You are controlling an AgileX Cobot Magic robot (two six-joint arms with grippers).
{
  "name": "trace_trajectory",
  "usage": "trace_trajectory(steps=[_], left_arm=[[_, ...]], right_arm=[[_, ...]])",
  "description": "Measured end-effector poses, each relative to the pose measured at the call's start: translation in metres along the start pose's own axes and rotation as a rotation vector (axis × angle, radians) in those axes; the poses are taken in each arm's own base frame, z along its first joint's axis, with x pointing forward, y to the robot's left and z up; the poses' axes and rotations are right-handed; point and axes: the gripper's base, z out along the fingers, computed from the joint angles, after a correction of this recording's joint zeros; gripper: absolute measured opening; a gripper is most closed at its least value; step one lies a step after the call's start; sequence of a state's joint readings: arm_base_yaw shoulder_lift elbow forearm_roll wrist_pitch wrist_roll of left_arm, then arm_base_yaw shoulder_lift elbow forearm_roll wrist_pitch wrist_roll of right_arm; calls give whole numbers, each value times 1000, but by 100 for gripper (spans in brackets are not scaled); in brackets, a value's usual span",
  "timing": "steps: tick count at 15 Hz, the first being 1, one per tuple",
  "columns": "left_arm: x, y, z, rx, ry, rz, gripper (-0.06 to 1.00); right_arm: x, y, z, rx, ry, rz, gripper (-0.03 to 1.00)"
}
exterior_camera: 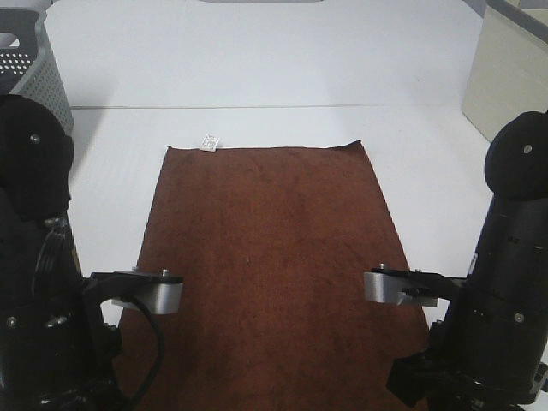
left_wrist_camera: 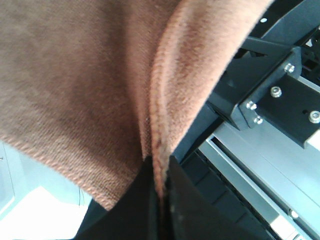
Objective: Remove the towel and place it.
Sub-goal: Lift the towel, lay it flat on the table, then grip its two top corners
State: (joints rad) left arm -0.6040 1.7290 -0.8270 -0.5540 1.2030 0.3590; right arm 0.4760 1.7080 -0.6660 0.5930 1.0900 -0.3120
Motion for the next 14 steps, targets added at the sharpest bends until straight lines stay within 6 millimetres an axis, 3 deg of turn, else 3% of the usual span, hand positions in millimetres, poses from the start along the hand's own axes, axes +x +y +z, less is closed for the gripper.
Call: trace_trajectory(steps=[4,10,14], left_arm=[[-1,-22,15,-46,14,35,0],[-2,-23,16,-52,3,-26,1],[-4,-22,16,-57,-20,-51,9]], right_arm=[[-1,2,0,-22,-12,10,1],[3,3,0,-33,35,-9,1],[3,3,0,-33,35,-9,3]])
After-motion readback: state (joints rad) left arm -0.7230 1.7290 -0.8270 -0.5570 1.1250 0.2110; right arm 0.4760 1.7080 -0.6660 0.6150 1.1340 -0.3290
